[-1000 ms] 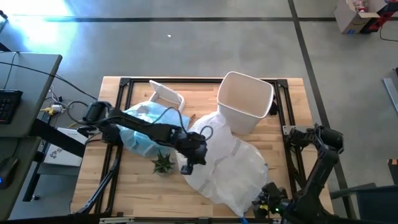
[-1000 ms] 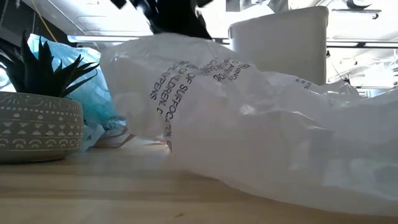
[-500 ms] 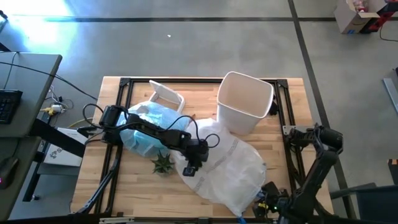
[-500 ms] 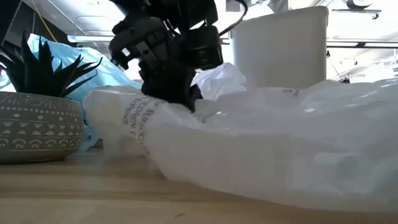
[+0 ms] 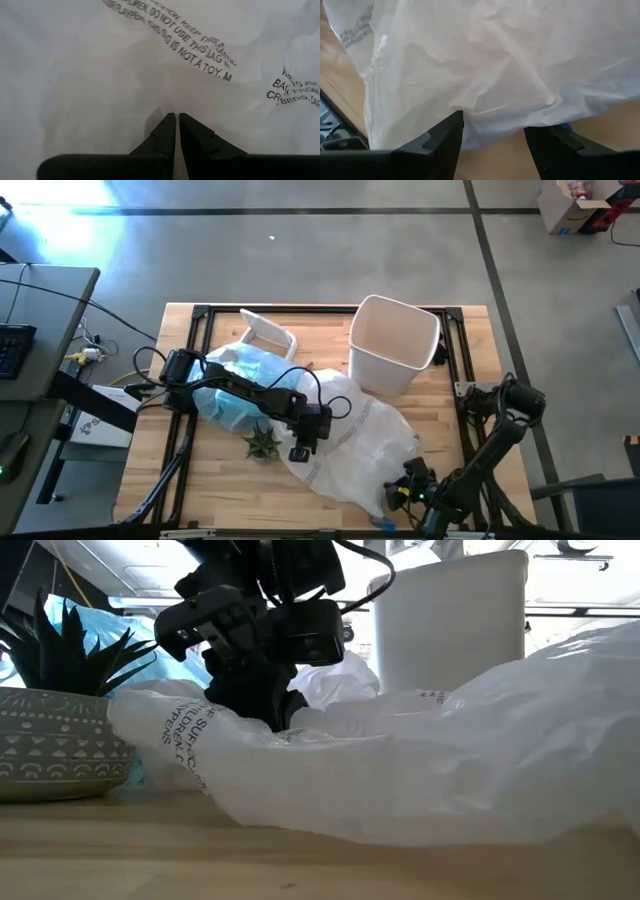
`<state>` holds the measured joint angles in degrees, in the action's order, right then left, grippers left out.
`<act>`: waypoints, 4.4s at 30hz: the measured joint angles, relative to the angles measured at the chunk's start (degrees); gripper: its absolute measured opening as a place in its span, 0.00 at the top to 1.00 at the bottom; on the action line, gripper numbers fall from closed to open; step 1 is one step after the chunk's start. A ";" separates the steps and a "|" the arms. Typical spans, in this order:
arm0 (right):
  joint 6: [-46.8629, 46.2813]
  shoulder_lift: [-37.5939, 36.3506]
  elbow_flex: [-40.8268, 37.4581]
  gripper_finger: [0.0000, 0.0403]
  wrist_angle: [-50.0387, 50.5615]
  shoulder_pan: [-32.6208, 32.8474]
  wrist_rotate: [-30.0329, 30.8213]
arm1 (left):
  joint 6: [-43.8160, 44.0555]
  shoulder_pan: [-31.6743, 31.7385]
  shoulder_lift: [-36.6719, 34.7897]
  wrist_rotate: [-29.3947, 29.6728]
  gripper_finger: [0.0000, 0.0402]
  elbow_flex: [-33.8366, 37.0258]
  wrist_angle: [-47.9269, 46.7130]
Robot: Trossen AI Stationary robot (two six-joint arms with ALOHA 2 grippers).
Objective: Place trash/remove bag and relplace
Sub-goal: Insert the new trash bag into the trash bin
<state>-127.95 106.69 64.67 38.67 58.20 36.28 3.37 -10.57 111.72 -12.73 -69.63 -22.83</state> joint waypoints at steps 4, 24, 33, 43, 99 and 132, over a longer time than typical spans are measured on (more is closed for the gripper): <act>1.71 -0.01 0.00 0.53 3.28 -1.72 2.54 | 0.01 0.00 0.00 0.04 0.98 0.00 -0.02; 27.94 -0.64 5.30 1.00 4.06 -9.07 31.27 | 0.96 -0.04 -3.31 3.59 0.98 0.00 -2.15; 62.48 -8.00 17.97 1.00 5.41 -13.26 41.12 | 2.41 -0.73 -16.26 9.22 0.98 0.00 3.94; 101.63 -11.86 40.12 1.00 5.68 -19.75 42.13 | 2.00 -4.55 -34.00 19.32 0.98 0.00 2.56; 188.03 -18.57 70.26 1.00 -37.99 -46.21 22.01 | -30.89 24.65 -2.18 -8.17 0.98 -49.53 7.39; 161.54 -20.34 70.24 1.00 1.25 -50.19 25.94 | -29.58 24.82 7.71 11.18 0.98 -63.89 -30.75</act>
<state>33.59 86.35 134.91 39.93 8.01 62.21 -26.21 14.25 119.43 -1.55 -133.51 -53.58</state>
